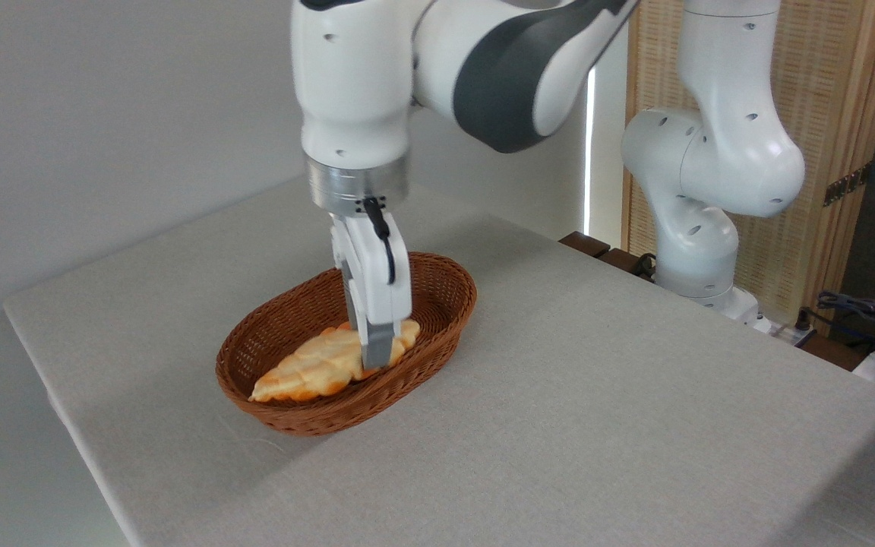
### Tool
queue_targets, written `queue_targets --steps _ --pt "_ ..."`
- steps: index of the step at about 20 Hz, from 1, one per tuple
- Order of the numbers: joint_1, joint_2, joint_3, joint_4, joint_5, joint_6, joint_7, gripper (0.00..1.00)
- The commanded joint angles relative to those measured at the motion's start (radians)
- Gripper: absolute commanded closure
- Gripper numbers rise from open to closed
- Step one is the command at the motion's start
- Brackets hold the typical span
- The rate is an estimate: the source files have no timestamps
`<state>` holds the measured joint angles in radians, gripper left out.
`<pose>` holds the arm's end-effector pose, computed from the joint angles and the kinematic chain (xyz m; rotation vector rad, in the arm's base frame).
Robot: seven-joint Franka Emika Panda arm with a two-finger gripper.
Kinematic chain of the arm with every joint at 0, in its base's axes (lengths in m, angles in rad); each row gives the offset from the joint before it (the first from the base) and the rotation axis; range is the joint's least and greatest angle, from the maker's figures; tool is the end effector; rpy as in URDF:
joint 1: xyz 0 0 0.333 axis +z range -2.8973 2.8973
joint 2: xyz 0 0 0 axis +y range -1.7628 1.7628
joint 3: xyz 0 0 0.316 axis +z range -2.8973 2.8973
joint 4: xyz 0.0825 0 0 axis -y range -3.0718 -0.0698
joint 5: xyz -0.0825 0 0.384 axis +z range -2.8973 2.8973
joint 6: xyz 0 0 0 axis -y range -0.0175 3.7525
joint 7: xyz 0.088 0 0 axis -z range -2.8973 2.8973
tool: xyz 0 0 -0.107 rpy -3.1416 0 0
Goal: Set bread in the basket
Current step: 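Carry the flatbread over the wicker basket and lower it in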
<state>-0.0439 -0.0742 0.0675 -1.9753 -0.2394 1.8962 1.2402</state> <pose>0.5373 -0.0039 0.5023 2.4801 -1.5885 0.1961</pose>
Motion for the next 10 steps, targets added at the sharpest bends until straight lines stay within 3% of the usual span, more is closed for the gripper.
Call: queue_targets --steps 1,2,3,4,5,10 --pt "-0.005 -0.001 -0.07 0.01 -0.03 -0.1 -0.16 0.45" --pt "-0.004 -0.001 -0.096 0.01 -0.047 -0.118 -0.186 0.44" --pt "-0.004 -0.001 -0.118 0.01 -0.06 -0.126 -0.214 0.36" --pt "-0.005 0.002 -0.145 0.009 -0.058 -0.127 -0.247 0.12" --pt "-0.004 0.01 -0.173 0.01 -0.054 -0.126 -0.287 0.02" --pt "-0.004 0.025 -0.198 0.009 -0.043 -0.127 -0.312 0.0"
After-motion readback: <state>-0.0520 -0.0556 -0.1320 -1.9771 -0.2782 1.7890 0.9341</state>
